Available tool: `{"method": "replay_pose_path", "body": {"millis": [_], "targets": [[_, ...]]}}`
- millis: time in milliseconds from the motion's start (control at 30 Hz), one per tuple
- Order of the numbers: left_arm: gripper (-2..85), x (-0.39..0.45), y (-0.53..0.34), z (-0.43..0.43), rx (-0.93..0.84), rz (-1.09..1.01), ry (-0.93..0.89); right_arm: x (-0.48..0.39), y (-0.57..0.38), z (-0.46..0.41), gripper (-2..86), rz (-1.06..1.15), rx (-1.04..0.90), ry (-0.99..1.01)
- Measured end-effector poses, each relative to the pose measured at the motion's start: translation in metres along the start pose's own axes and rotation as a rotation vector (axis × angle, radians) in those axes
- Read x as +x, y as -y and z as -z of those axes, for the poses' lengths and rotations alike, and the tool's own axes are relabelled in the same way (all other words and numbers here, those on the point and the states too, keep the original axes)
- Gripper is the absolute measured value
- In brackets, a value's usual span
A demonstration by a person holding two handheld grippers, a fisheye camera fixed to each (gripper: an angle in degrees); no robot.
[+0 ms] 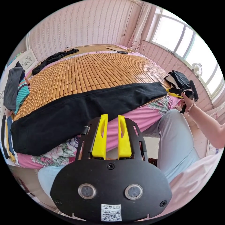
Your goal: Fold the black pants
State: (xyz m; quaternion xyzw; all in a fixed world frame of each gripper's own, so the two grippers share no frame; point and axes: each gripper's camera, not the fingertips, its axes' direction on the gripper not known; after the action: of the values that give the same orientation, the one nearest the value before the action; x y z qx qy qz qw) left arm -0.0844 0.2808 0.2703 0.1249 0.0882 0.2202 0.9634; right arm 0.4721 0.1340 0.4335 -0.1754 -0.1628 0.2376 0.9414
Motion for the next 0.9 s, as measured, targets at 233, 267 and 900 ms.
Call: {"method": "replay_pose_path", "body": {"millis": [233, 267, 900], "targets": [[8.0, -0.035, 0.007, 0.003, -0.012, 0.097, 0.081, -0.007, -0.009, -0.006, 9.0, 0.121, -0.054, -0.203], [8.1, -0.038, 0.007, 0.002, -0.014, 0.109, 0.088, -0.008, -0.012, -0.006, 8.3, 0.139, -0.056, -0.222], [8.0, -0.052, 0.011, -0.050, -0.178, -0.006, -0.118, 0.090, -0.042, 0.161, 4.1, 0.071, 0.236, -0.104]]}}
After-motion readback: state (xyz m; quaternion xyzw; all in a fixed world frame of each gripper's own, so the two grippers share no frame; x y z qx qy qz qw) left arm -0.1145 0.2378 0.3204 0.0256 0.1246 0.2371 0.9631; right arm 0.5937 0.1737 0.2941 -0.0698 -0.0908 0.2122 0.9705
